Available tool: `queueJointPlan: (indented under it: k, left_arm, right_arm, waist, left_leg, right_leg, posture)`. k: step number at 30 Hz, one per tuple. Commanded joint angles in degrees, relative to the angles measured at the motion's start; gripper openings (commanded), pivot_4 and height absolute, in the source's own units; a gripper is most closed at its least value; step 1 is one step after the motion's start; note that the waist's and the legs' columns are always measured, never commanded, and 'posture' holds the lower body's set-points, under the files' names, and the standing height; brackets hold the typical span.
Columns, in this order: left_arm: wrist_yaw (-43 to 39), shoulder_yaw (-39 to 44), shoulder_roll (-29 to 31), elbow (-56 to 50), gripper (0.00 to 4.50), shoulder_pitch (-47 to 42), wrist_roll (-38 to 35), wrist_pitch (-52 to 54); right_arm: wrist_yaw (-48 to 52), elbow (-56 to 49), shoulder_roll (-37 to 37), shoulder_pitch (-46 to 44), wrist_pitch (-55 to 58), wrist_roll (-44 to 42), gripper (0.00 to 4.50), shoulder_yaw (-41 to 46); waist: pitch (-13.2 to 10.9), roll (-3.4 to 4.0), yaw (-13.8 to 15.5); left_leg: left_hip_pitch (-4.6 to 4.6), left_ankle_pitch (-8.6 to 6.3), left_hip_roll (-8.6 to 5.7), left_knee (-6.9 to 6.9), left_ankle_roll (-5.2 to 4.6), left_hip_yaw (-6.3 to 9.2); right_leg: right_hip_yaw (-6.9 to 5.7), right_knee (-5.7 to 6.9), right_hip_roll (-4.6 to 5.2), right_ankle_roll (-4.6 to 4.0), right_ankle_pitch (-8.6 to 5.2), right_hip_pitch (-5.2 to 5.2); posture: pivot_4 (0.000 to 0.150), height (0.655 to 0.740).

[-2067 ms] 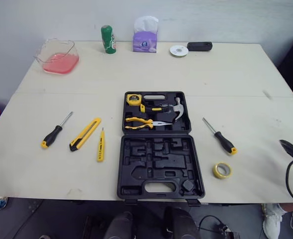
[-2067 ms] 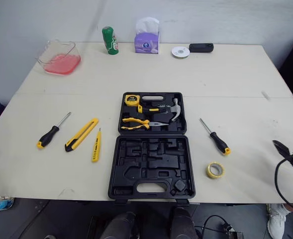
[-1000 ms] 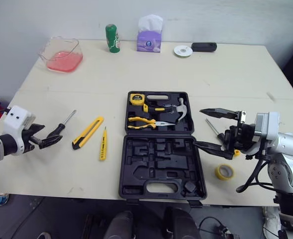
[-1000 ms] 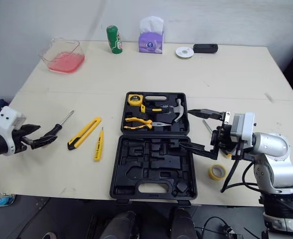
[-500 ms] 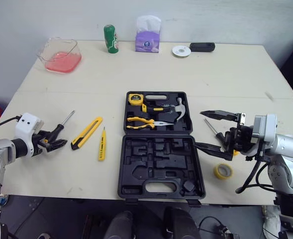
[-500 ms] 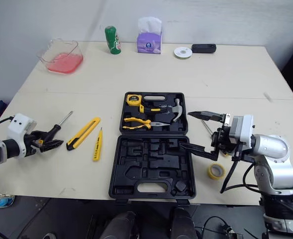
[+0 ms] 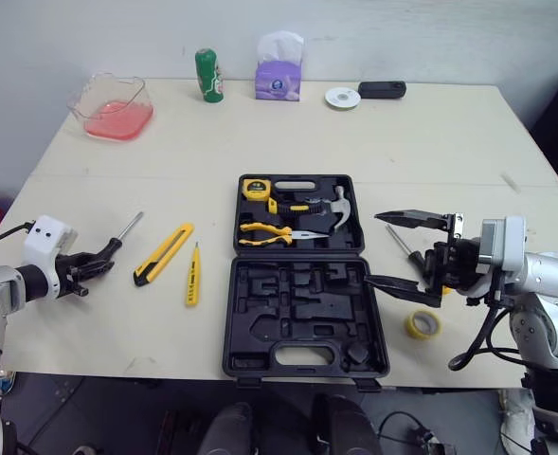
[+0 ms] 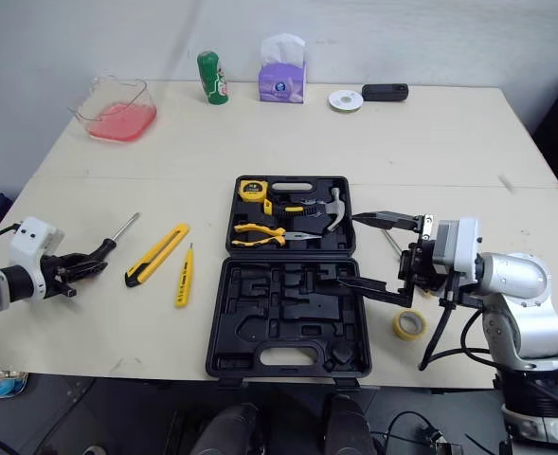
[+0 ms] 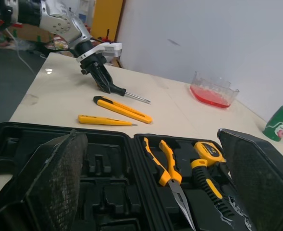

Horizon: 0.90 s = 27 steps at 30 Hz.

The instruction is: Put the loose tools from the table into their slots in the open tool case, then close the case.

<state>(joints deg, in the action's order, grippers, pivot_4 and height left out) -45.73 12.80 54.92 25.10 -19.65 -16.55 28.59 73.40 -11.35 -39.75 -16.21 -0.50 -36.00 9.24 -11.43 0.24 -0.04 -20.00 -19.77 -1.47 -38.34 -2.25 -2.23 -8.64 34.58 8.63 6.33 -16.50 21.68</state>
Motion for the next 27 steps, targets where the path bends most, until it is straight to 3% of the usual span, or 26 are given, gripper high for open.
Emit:
queueJointPlan:
  k: [1,5,15,22,27]
  left_arm:
    - [-0.66,1.98,1.77,-0.63,1.03,0.7,0.73,-1.73]
    - [-2.97,3.91,2.76,-5.55,1.03,0.53,-1.27,-2.66]
    - [-12.78,5.22,0.0,-24.95,1.03,-0.37,-10.01,-6.08]
    - [-14.17,-8.34,0.16,-37.18,1.03,-6.52,-6.71,-0.68]
    - [-11.74,-20.76,-4.3,-41.28,1.03,-19.97,-5.37,13.82]
  right_arm:
    - [0.1,-3.46,-0.21,0.26,2.12,-2.98,4.5,0.37]
    - [-3.5,-5.69,1.08,-0.22,6.51,-6.1,4.5,0.84]
    - [-1.96,1.44,-1.38,-1.18,3.81,-1.21,4.5,3.06]
    - [-0.95,5.53,-3.7,1.67,4.82,0.05,4.5,5.17]
    - [1.13,9.45,-5.41,4.02,1.77,1.91,4.5,6.66]
  waist:
    - [0.0,0.0,0.02]
    - [0.0,-0.09,0.09]
    - [0.0,-0.11,0.8]
    - [0.0,-0.11,1.48]
    - [-0.01,-0.11,1.76]
  left_leg:
    - [-0.01,0.0,0.0,0.0,0.0,0.0]
    - [-0.19,0.0,0.0,-0.03,0.0,0.01]
    - [-0.32,-0.06,-0.01,-0.24,0.0,0.01]
    - [-0.33,-0.08,0.03,-0.34,0.01,-0.02]
    - [-0.48,-0.16,0.02,-0.69,-0.11,0.08]
  right_leg:
    - [0.0,0.0,0.0,0.0,0.0,0.0]
    - [-0.01,-0.01,0.0,-0.01,0.01,0.19]
    - [0.01,-0.03,0.01,-0.02,0.02,0.23]
    - [0.01,0.0,-0.07,-0.03,0.02,0.21]
    - [-0.1,0.03,-0.09,-0.02,0.03,0.1]
  posture:
    - [0.15,0.74]
    - [0.15,0.74]
    - [0.15,0.74]
    - [0.15,0.74]
    - [0.15,0.74]
